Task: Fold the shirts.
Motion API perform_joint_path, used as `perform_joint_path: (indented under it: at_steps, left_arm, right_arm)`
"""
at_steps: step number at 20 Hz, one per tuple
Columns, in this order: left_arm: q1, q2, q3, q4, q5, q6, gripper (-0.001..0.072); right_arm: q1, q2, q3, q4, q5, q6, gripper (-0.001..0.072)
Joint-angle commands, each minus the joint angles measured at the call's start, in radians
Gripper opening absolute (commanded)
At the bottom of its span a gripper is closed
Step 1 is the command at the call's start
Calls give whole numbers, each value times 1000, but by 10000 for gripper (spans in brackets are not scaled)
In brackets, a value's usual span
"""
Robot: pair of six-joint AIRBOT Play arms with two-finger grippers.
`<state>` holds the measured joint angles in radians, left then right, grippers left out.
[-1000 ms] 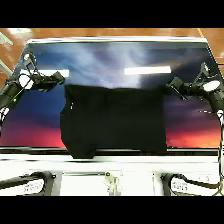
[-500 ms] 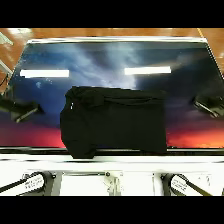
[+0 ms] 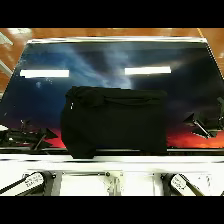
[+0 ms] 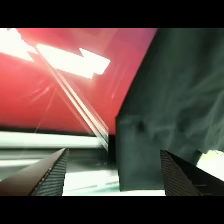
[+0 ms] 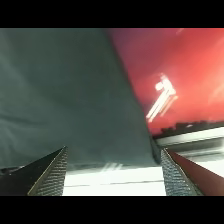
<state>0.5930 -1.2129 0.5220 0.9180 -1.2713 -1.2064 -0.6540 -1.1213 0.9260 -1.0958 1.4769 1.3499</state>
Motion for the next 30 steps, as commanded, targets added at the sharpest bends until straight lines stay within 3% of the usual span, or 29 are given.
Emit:
perform_joint_path:
  at_steps: [1, 10, 11, 12, 13, 14, 17, 21, 26, 30]
  left_arm:
    - [-58, -3, -52, -104, 106, 55, 704]
    - [-283, -113, -53, -242, 185, 42, 673]
    - [-299, -132, -53, -253, 195, 42, 456]
    - [-303, -141, -53, -297, 204, 42, 175]
    - [-298, -138, -52, -351, 206, 43, 78]
    - [-299, -132, -44, -392, 203, 50, 37]
    - [-299, -117, -7, -418, 159, 68, 37]
    - [-299, -90, 2, -420, 116, 95, 37]
    - [-299, -37, 2, -422, 28, 138, 37]
    - [-299, -31, 3, -422, 28, 140, 37]
  right_arm:
    - [-3, 5, -24, 59, 16, -1, 689]
    - [-3, 5, -24, 59, 19, -2, 688]
    - [-3, 5, -24, 58, 23, -2, 688]
    - [-3, 5, -24, 53, 29, -2, 688]
    - [-3, 5, -24, 34, 42, -2, 688]
    - [-2, 5, -26, -24, 63, -2, 688]
    - [-1, 5, -98, -167, 111, -33, 688]
    - [-1, 4, -324, -37, -24, -139, 688]
    - [-1, 4, -449, 3, -232, -107, 688]
    - [0, 4, -494, 19, -275, -120, 688]
